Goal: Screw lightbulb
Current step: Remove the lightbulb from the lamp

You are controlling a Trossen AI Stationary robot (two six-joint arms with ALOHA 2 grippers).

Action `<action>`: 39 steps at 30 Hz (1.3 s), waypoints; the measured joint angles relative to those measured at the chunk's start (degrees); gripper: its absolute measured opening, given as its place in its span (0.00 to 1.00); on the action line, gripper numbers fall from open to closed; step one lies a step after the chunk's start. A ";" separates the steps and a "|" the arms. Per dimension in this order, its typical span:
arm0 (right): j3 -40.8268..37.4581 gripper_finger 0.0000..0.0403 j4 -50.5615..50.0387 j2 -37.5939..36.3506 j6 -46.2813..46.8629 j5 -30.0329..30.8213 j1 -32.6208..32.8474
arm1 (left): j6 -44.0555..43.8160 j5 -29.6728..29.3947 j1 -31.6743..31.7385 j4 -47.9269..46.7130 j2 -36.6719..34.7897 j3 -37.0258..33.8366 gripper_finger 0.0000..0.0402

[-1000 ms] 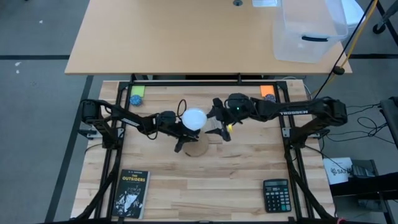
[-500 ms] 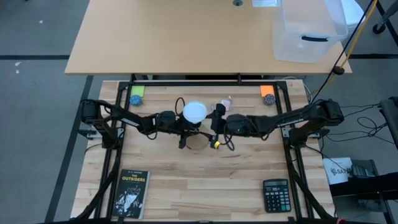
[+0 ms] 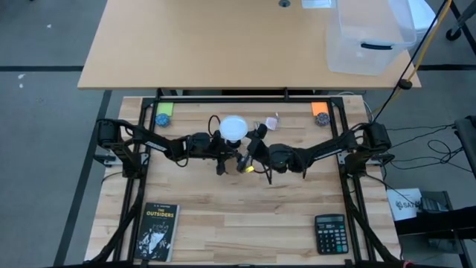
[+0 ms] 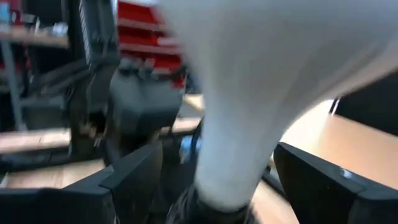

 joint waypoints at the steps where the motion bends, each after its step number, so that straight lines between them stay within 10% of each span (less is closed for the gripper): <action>1: 0.00 0.75 1.93 0.20 -0.61 0.44 -0.04 | -0.02 0.00 0.00 0.00 0.00 0.00 0.18; 15: 0.13 0.72 10.89 0.25 -8.71 -0.42 -1.45 | 0.03 -0.77 0.04 -0.52 0.00 0.00 0.18; 26: 0.14 0.46 2.53 -2.40 -5.67 -12.26 -3.75 | 0.07 -0.74 0.04 -0.41 0.00 -0.02 0.18; 39: 0.20 0.43 -10.26 -8.27 -2.86 -27.54 -9.34 | 0.34 5.14 0.07 -0.22 0.04 -0.02 0.18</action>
